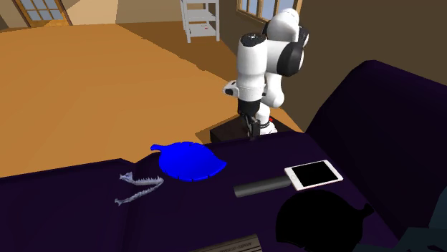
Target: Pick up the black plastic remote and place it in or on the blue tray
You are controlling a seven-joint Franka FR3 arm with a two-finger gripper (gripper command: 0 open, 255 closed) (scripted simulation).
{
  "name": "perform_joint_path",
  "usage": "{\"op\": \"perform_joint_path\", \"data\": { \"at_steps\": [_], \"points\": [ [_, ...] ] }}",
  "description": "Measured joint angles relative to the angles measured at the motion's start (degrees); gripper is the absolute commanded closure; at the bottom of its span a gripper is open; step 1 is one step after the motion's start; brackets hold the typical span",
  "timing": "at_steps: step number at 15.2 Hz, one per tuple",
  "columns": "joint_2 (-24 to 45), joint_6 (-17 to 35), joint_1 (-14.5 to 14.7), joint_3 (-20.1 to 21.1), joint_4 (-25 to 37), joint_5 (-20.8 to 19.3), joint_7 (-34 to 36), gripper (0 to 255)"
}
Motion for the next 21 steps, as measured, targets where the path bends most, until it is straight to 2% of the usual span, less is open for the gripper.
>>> {"op": "perform_joint_path", "data": {
  "at_steps": [4,8,11,15,17,21],
  "points": [
    [9.3,0.1,-0.1,5.0,8.6,-4.5,8.4,0],
    [20.5,-0.9,1.9,9.3,18.5,-11.4,17.9,0],
    [29.4,-2.9,5.2,10.9,27.0,-17.4,24.6,0],
    [41.0,-7.9,11.9,10.6,40.7,-24.8,31.0,0],
    [42.6,-7.6,12.7,10.3,41.6,-25.8,31.8,0],
    [42.2,-4.4,11.9,10.2,37.9,-25.7,31.9,0]
  ]
}}
